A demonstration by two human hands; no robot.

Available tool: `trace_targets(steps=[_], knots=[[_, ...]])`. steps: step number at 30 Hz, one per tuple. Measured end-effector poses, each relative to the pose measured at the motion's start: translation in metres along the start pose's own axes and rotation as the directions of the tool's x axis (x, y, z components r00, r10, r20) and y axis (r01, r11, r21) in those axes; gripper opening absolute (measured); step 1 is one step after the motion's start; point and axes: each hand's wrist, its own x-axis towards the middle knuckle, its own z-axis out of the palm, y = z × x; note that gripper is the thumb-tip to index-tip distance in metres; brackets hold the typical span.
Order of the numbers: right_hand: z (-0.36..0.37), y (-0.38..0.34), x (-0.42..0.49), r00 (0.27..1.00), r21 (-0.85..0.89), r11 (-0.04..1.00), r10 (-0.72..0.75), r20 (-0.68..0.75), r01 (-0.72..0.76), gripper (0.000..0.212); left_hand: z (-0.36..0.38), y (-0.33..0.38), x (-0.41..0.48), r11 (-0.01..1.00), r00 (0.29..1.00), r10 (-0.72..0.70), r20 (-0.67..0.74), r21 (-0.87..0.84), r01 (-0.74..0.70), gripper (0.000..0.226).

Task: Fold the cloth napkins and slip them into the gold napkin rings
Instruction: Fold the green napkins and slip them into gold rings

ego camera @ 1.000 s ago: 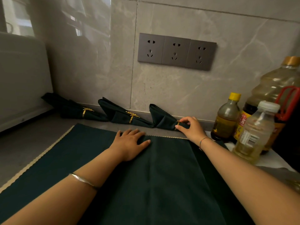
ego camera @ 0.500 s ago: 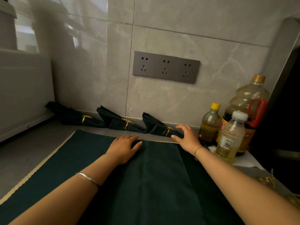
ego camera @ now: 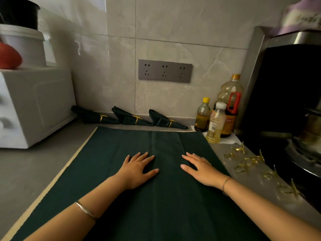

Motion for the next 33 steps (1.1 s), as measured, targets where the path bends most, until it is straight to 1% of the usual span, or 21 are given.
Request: trace_targets(steps=[2, 3, 7, 12, 15, 18, 21, 24, 29, 31, 33], knots=[[0.002, -0.008, -0.036, 0.997, -0.047, 0.998, -0.042, 0.069, 0.045, 0.063, 0.001, 0.010, -0.029, 0.999, 0.999, 0.033, 0.025, 0.006, -0.033, 0.100], [0.004, -0.014, -0.058, 0.993, -0.069, 0.995, -0.068, 0.095, 0.075, 0.065, 0.002, 0.015, -0.047, 0.999, 0.998, 0.052, 0.033, 0.015, -0.052, 0.102], [0.012, -0.028, -0.123, 0.975, -0.138, 0.972, -0.170, 0.145, 0.190, 0.073, 0.006, 0.033, -0.098, 0.993, 0.992, 0.114, 0.060, 0.021, -0.116, 0.087], [0.020, -0.037, -0.181, 0.958, -0.135, 0.955, -0.242, 0.157, 0.264, 0.075, 0.021, 0.052, -0.145, 0.980, 0.977, 0.198, 0.081, -0.009, -0.198, 0.082], [0.022, -0.040, -0.200, 0.959, -0.135, 0.955, -0.243, 0.148, 0.263, 0.074, 0.028, 0.058, -0.161, 0.969, 0.966, 0.249, 0.065, -0.008, -0.249, 0.089], [0.026, -0.041, -0.210, 0.964, -0.140, 0.956, -0.247, 0.101, 0.260, 0.070, 0.031, 0.060, -0.169, 0.962, 0.961, 0.272, 0.047, -0.005, -0.272, 0.092], [0.029, -0.043, -0.214, 0.970, -0.091, 0.966, -0.235, 0.070, 0.240, 0.065, 0.029, 0.059, -0.173, 0.962, 0.962, 0.270, 0.034, -0.042, -0.269, 0.087], [0.028, -0.042, -0.217, 0.973, -0.042, 0.972, -0.228, 0.038, 0.230, 0.059, 0.025, 0.062, -0.179, 0.964, 0.966, 0.257, 0.040, -0.082, -0.253, 0.077], [0.024, -0.039, -0.215, 0.974, 0.038, 0.975, -0.222, 0.046, 0.220, 0.049, 0.017, 0.059, -0.188, 0.959, 0.971, 0.236, 0.027, -0.171, -0.228, 0.064], [0.024, -0.039, -0.215, 0.974, 0.061, 0.973, -0.225, 0.022, 0.223, 0.043, 0.016, 0.056, -0.192, 0.958, 0.973, 0.230, 0.011, -0.181, -0.224, 0.062], [0.023, -0.040, -0.218, 0.969, 0.043, 0.968, -0.248, -0.023, 0.249, 0.036, 0.015, 0.054, -0.196, 0.956, 0.973, 0.233, 0.003, -0.184, -0.228, 0.064]])
